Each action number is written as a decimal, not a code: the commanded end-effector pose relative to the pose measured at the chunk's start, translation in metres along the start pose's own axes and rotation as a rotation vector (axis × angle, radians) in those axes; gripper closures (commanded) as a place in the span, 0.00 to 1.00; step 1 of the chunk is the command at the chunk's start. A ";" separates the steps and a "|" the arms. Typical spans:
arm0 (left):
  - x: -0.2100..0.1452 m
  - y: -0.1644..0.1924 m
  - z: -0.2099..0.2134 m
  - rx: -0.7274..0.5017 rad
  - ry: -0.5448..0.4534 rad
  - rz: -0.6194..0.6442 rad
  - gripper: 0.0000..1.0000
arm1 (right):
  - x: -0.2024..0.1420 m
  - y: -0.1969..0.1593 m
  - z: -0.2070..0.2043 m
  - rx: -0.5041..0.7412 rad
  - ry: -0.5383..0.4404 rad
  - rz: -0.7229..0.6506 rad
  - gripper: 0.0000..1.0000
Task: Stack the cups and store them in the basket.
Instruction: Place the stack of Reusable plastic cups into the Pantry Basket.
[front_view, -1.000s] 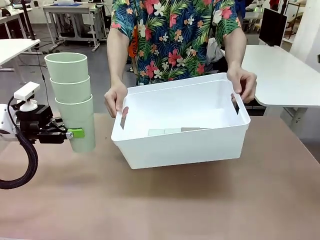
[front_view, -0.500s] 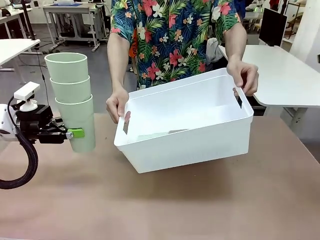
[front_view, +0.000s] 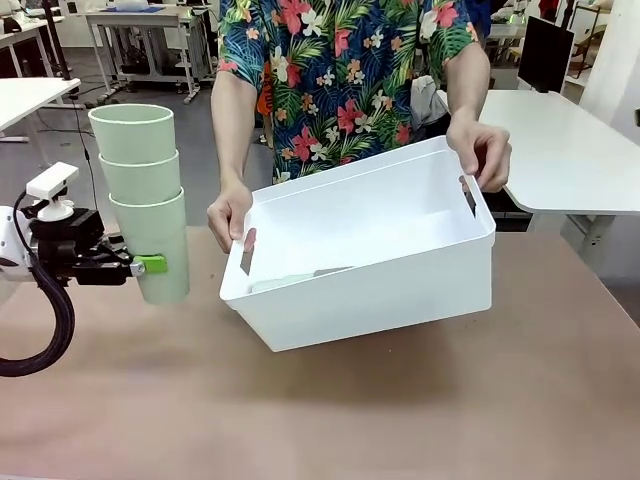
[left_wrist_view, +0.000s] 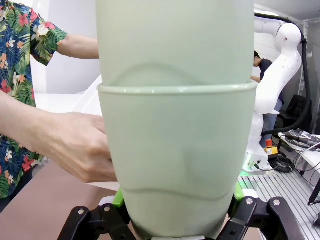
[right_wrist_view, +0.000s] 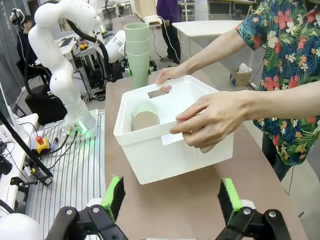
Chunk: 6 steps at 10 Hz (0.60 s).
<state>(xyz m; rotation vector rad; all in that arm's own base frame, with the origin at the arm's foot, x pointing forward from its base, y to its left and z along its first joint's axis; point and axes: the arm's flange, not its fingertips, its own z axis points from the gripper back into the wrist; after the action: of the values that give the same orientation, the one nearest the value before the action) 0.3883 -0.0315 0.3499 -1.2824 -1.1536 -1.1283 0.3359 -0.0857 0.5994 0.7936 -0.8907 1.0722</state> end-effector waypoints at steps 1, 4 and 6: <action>0.039 -0.013 0.012 0.025 -0.003 0.017 0.15 | 0.004 -0.001 0.002 0.003 -0.014 0.012 0.00; 0.105 -0.030 0.007 0.101 0.093 0.023 0.15 | 0.004 -0.001 0.002 0.003 -0.014 0.012 0.00; 0.153 -0.041 -0.020 0.159 0.234 0.020 0.15 | 0.004 -0.001 0.002 0.003 -0.014 0.012 0.00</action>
<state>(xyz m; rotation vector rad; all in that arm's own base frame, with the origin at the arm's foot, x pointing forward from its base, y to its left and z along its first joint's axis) 0.3695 -0.0273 0.4834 -1.0691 -1.1004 -1.1025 0.3359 -0.0857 0.5996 0.7931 -0.8903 1.0719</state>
